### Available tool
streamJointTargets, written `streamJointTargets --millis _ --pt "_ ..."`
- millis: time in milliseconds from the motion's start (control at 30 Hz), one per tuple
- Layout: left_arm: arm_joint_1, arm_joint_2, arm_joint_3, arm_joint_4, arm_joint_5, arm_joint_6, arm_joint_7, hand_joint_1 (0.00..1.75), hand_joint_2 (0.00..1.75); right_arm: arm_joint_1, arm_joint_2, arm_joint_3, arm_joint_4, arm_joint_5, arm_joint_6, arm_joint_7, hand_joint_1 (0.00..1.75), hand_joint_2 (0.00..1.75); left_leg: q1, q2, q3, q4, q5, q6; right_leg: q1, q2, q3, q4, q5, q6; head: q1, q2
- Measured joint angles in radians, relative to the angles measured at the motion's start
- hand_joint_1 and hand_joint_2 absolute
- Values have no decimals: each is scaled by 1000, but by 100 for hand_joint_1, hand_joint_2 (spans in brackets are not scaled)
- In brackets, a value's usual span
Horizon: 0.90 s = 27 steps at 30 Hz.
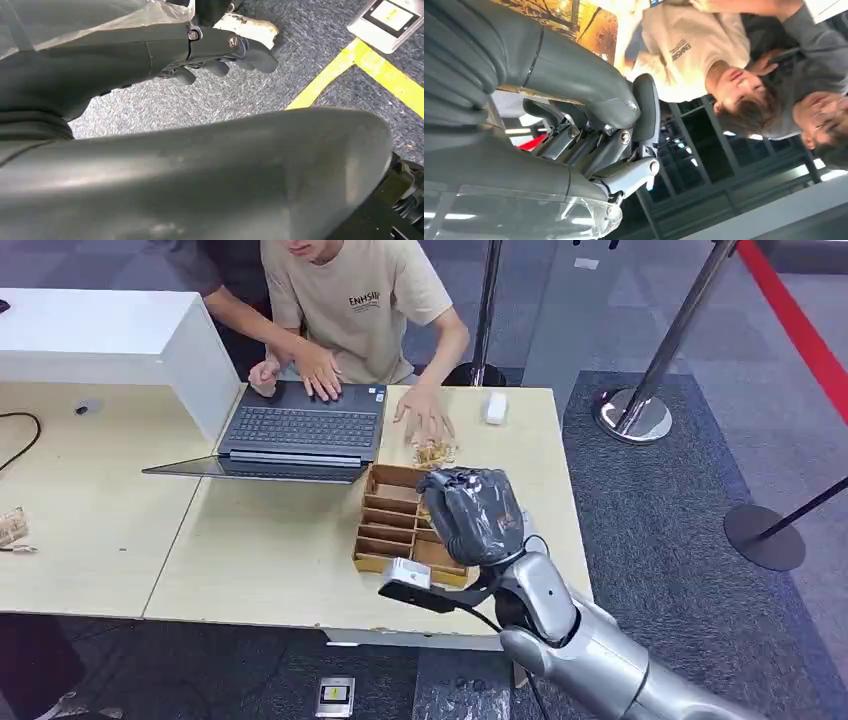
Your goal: Pass the card to the sensor for recognition and then transmit it.
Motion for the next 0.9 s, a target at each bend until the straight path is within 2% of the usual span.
streamJointTargets --millis 233,400,467,533,767,900 --pt "0 0 0 0 -2 0 0 0 0 -19 -27 -53 7 -79 -13 0 175 175 0 0 0 0 0 0 0 0 0 0 0 0 0 0" --pt "1 1 0 0 -9 0 0 0 0 -73 -51 -123 70 -288 -11 -61 175 175 0 0 0 0 0 0 -1 0 0 0 1 0 0 0" --pt "0 1 0 0 -11 -2 0 0 0 -103 -55 -155 127 -415 2 -114 175 175 -1 0 0 0 0 1 -1 0 0 0 1 0 0 0" --pt "0 1 0 0 -14 -2 0 0 0 -134 -55 -177 184 -473 8 -155 175 175 -1 0 0 0 1 1 -1 0 0 0 1 0 0 0" --pt "-1 -7 -3 0 -25 -4 4 0 0 -182 -38 -225 385 -586 9 -187 175 175 -1 -1 -1 0 1 1 -1 0 0 0 1 0 0 0" --pt "-2 -63 -9 -2 -38 6 75 0 0 -181 -6 -243 490 -636 -5 -195 175 175 -1 -1 -1 0 1 1 -1 0 0 0 1 1 0 0"
